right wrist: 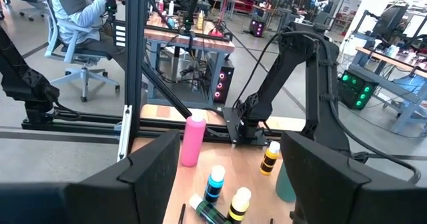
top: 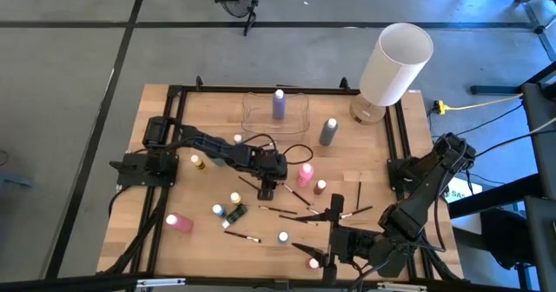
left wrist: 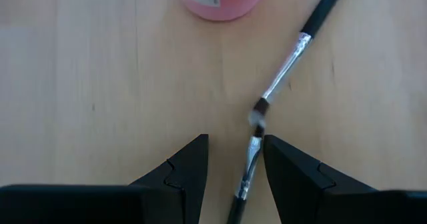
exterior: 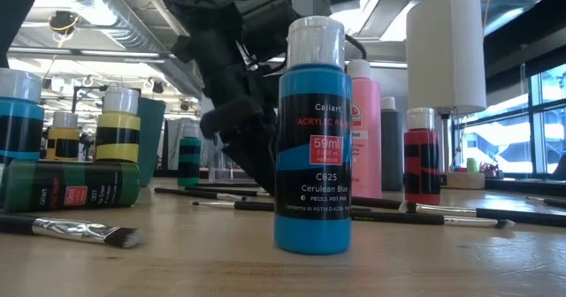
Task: Pick & Place Paint Supplies
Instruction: Put the black paint brush into the green cup
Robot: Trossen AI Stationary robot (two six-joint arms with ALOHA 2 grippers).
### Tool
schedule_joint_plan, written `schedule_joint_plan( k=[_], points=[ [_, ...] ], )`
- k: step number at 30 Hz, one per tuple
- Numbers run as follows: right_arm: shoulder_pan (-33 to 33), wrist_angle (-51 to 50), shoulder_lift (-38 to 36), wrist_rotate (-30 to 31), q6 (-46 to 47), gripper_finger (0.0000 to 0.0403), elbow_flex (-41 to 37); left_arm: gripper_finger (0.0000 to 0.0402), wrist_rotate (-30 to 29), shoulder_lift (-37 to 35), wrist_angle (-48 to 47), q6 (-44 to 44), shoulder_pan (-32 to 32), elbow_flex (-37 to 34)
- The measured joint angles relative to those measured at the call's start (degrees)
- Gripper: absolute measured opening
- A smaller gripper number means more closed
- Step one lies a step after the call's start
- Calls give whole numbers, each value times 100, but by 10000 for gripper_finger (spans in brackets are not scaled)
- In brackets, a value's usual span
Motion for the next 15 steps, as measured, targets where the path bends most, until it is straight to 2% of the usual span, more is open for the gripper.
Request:
schedule_joint_plan(
  k=[15],
  points=[
    [-2, -32, 0, -1, 16, 263, 0, 141, 277, 64, 149, 92, 153, 5]
  ],
)
